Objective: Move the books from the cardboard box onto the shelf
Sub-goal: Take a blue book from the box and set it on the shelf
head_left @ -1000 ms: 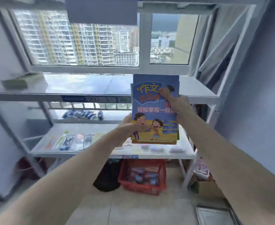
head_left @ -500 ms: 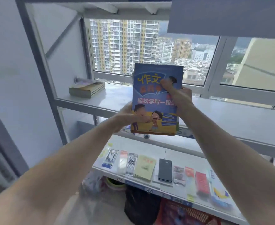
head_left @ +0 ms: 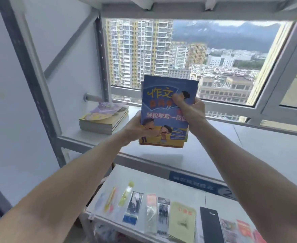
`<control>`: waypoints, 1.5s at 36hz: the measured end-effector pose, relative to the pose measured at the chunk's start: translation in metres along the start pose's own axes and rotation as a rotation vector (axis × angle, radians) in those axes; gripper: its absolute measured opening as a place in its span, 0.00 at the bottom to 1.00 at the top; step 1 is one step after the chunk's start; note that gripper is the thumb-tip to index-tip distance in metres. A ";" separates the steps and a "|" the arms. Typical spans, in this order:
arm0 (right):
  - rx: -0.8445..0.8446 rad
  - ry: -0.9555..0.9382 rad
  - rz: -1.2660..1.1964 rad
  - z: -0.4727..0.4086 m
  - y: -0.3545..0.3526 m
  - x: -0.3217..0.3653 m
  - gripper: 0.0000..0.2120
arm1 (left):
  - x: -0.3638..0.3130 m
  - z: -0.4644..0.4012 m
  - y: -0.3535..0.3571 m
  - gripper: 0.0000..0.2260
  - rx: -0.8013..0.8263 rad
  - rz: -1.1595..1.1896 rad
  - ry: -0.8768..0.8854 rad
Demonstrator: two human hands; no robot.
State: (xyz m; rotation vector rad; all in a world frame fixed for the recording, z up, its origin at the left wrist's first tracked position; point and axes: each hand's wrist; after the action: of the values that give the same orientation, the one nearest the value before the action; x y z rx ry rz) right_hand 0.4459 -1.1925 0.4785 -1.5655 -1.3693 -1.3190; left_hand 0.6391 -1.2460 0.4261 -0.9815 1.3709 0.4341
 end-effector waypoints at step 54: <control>-0.229 0.611 0.689 -0.133 0.045 -0.134 0.42 | 0.053 -0.077 -0.082 0.42 -0.019 -0.184 -0.541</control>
State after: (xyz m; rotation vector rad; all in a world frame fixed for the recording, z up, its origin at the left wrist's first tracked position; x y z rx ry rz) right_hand 0.4632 -1.3651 0.3920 -1.4076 -0.2689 -1.3550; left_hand 0.6651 -1.3667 0.4102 -0.9112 0.7850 0.5271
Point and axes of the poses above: each hand's wrist, its own z-axis away from the middle knuckle, its own y-axis out of the palm, x = y × z, and after that the axes turned 8 degrees about x, right-handed
